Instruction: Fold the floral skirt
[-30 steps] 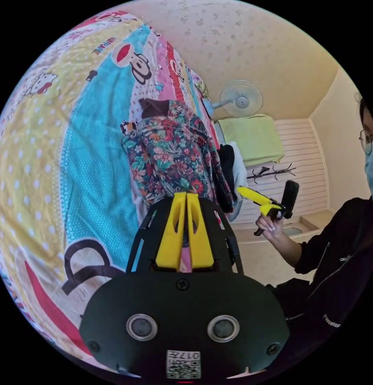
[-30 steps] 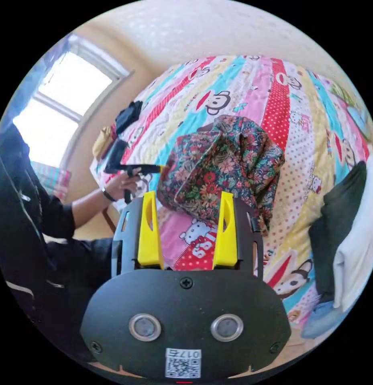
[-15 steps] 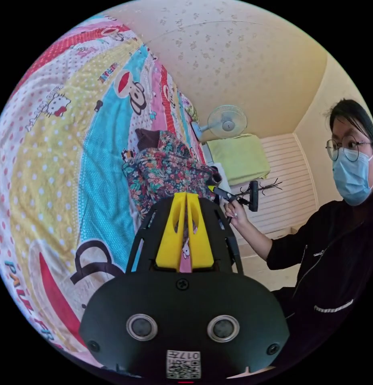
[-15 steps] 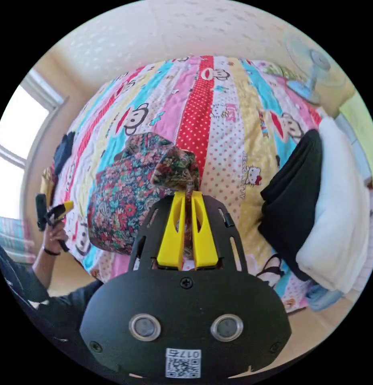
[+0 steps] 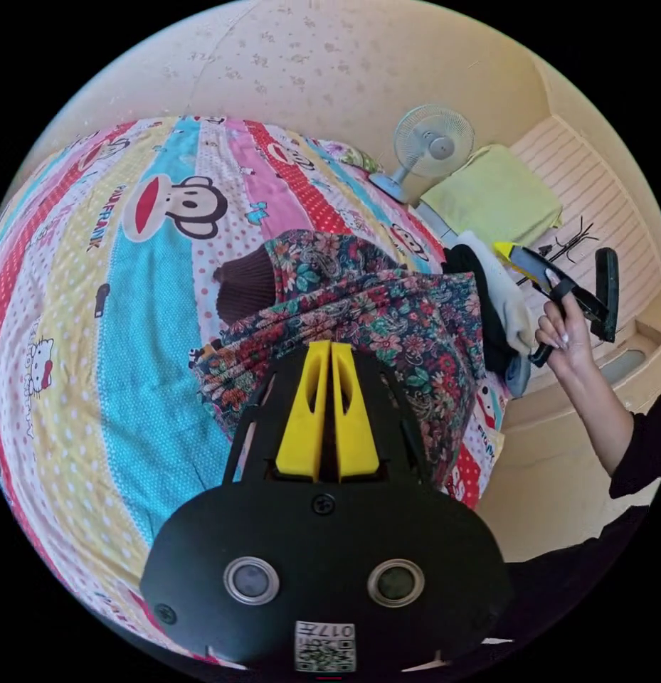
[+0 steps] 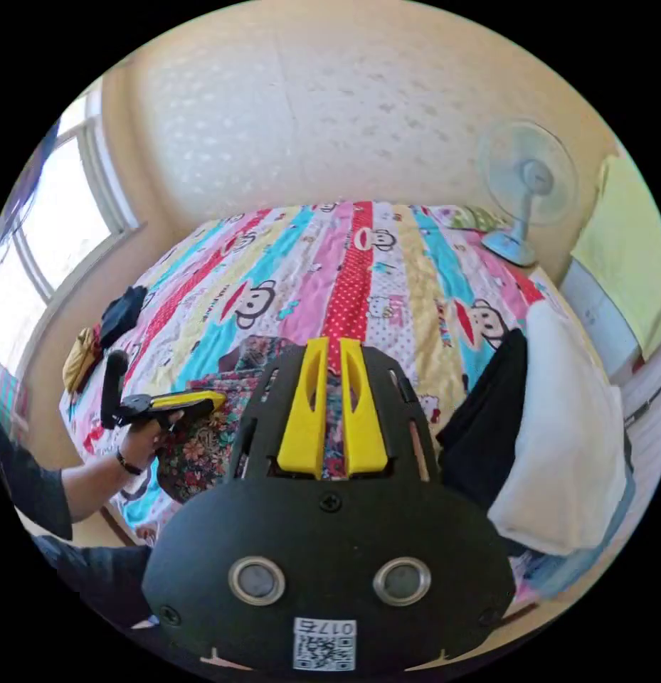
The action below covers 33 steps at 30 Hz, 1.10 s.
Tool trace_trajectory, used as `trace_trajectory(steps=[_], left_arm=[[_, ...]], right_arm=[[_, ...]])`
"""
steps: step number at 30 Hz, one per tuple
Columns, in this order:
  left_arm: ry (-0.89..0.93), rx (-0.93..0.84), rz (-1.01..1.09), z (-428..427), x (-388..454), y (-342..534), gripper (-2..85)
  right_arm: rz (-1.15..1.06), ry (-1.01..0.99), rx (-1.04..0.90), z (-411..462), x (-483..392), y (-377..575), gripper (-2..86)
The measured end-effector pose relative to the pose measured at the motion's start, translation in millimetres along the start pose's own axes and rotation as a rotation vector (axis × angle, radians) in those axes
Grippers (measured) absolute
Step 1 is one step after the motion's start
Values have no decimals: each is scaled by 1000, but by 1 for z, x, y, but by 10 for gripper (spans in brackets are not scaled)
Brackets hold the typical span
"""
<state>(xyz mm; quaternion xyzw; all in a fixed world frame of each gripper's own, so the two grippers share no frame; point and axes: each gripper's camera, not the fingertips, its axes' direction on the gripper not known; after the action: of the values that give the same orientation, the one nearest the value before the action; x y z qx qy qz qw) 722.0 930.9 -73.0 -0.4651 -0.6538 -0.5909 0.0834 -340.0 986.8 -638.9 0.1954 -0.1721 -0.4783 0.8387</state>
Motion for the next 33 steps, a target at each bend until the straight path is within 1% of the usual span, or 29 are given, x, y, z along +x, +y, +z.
trace_trajectory(steps=[1, 3, 4, 5, 6, 7, 8, 9, 10, 11, 13, 14, 15, 16, 17, 20, 21, 23, 26, 28, 29, 31, 32, 33], left_arm=[[6, 13, -6, 0, -3, 1, -10], [63, 52, -69, -1, -20, 7, -10], [74, 57, -80, -3, -24, 8, -10], [88, 60, -86, -6, -30, 8, -10], [88, 57, -76, -10, -34, 7, -9], [79, 52, -67, -13, -35, 5, -9], [61, 43, -37, -18, -37, 3, -8], [51, 22, -13, -22, -39, -1, -7], [52, 13, -11, -24, -40, -2, -6], [71, 9, -26, -33, -46, -3, -2], [141, 57, -49, -52, -55, 3, 12], [179, 105, -67, -67, -62, 11, 39], [212, 155, -97, -81, -70, 22, 81], [228, 175, -117, -87, -74, 28, 99], [232, 197, -177, -98, -83, 40, 135], [214, 185, -275, -118, -97, 70, 155], [221, 163, -289, -122, -99, 78, 157], [225, 102, -292, -121, -101, 85, 158], [221, 2, -254, -109, -101, 82, 151], [253, -19, -238, -101, -105, 69, 118], [278, -30, -239, -96, -109, 57, 103], [264, -80, -271, -87, -121, 38, 84], [277, -125, -284, -84, -132, 26, 72], [301, -170, -283, -86, -145, 13, 62]], right_arm=[[-124, -75, -9, 17, -18, -3, 33], [-248, -113, -127, 64, -32, 0, 25], [-344, -51, -279, 109, -34, 10, 18], [-419, 23, -383, 147, -26, 25, 15], [-426, 6, -374, 155, -17, 30, 13], [-374, -71, -308, 157, 8, 32, 12], [-247, -119, -302, 157, 36, 21, 12], [-150, -98, -316, 157, 52, 14, 13], [46, -63, -303, 149, 83, 4, 16], [143, -151, -219, 127, 106, 0, 20], [123, -340, -115, 94, 120, 0, 33], [118, -365, -150, 82, 123, 1, 60], [114, -361, -182, 79, 123, 3, 74], [101, -355, -257, 73, 123, 9, 106], [97, -353, -330, 71, 124, 19, 127], [107, -334, -456, 69, 130, 51, 140], [101, -322, -469, 68, 131, 57, 140], [84, -285, -497, 68, 135, 76, 137], [44, -259, -525, 80, 136, 79, 125], [3, -227, -515, 86, 134, 72, 106], [-26, -172, -517, 90, 133, 66, 89], [-76, -61, -537, 95, 132, 57, 59], [-126, -11, -547, 96, 134, 51, 52], [-154, 2, -551, 96, 135, 48, 48]])
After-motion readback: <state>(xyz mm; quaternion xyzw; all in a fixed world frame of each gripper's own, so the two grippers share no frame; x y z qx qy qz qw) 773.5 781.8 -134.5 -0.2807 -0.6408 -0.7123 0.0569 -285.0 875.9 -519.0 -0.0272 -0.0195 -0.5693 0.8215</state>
